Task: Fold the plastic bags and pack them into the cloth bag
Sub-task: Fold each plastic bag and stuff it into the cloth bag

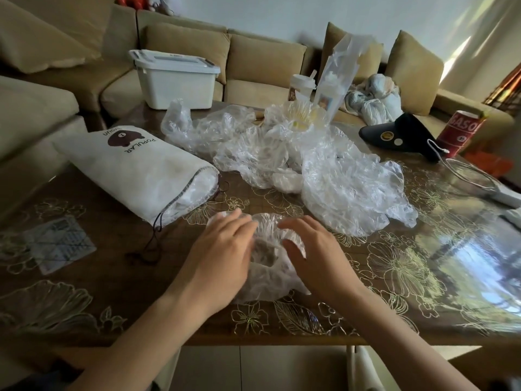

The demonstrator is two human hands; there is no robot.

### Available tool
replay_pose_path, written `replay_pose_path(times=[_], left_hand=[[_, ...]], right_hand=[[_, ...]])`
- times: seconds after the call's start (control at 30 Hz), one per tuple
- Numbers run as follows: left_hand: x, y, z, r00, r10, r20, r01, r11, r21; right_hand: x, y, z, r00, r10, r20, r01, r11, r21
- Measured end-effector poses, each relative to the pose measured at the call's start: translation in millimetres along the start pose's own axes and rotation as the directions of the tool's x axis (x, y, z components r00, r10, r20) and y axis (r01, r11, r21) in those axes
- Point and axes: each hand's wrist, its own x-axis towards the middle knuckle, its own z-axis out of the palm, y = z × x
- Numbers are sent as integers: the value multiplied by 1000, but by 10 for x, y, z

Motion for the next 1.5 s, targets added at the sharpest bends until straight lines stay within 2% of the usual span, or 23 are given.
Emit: replay_pose_path(times=[0.07, 0.13, 0.23, 0.33, 0.43, 0.5, 0.53, 0.6, 0.67, 0.7, 0.8, 0.87, 0.93, 1.03, 1.13, 1.2, 1.27, 1.4, 1.5], left_hand=[[39, -15, 55, 986, -61, 153, 67, 997, -32], [59, -89, 127, 956, -88, 280, 61, 993, 102], [20, -198, 146, 925, -117, 361, 54, 982, 178], [-10, -228, 118, 916, -108, 386, 27, 977, 210], [-65, -243, 101, 938, -100, 333, 46, 985, 166], [-123, -265, 58, 980, -20, 199, 11, 999, 48], [-154, -268, 19, 993, 53, 107, -52, 999, -6], [-228, -284, -66, 993, 117, -16, -118, 984, -130], [-315, -307, -140, 995, 95, 20, -85, 955, -284], [-355, -309, -171, 993, 91, 72, -63, 944, -324], [-413, -330, -138, 985, 113, 130, -66, 945, -320], [-411, -348, -114, 988, 111, 111, -70, 942, -327], [-391, -358, -141, 992, 92, 83, -60, 943, -327], [-340, -424, -197, 997, 29, 65, -7, 949, -315], [-295, -475, -279, 993, -23, 112, 66, 916, -395], [-285, -492, -288, 989, -26, 147, 79, 926, -370], [-276, -481, -249, 993, -14, 113, 51, 941, -333], [-290, -491, -274, 998, -46, 31, 54, 927, -370], [-332, -501, -376, 995, -42, 95, 75, 923, -377]], right_hand=[[30, -7, 81, 991, -20, 136, 14, 999, 46], [22, 48, 160, 970, -33, 241, 39, 999, -21], [9, 127, 207, 943, 18, 333, 44, 983, -177], [6, 179, 155, 918, 43, 394, 59, 969, -242], [-42, 326, 78, 917, 50, 396, 54, 968, -246], [-149, 384, 12, 972, 0, 236, 48, 979, -197], [-223, 377, -35, 991, -41, 130, 61, 986, -155], [-368, 301, -125, 994, -108, 32, 107, 994, 11], [-493, 176, -168, 981, -177, 83, 161, 973, 164], [-519, 137, -158, 970, -214, 114, 194, 967, 166], [-519, 154, -47, 961, -249, 120, 238, 966, 105], [-468, 196, 20, 973, -220, 76, 207, 966, 154], [-400, 227, 39, 985, -168, 47, 157, 971, 178], [-299, 222, -1, 999, -8, 37, -2, 962, 272], [-197, 182, -1, 988, 148, 38, -151, 906, 395], [-136, 186, 13, 975, 215, 52, -215, 866, 451], [-119, 175, 4, 967, 229, 111, -253, 824, 506], [-171, 165, -66, 979, 124, 163, -181, 896, 406], [-227, 190, -139, 979, 76, 189, -135, 938, 320]])
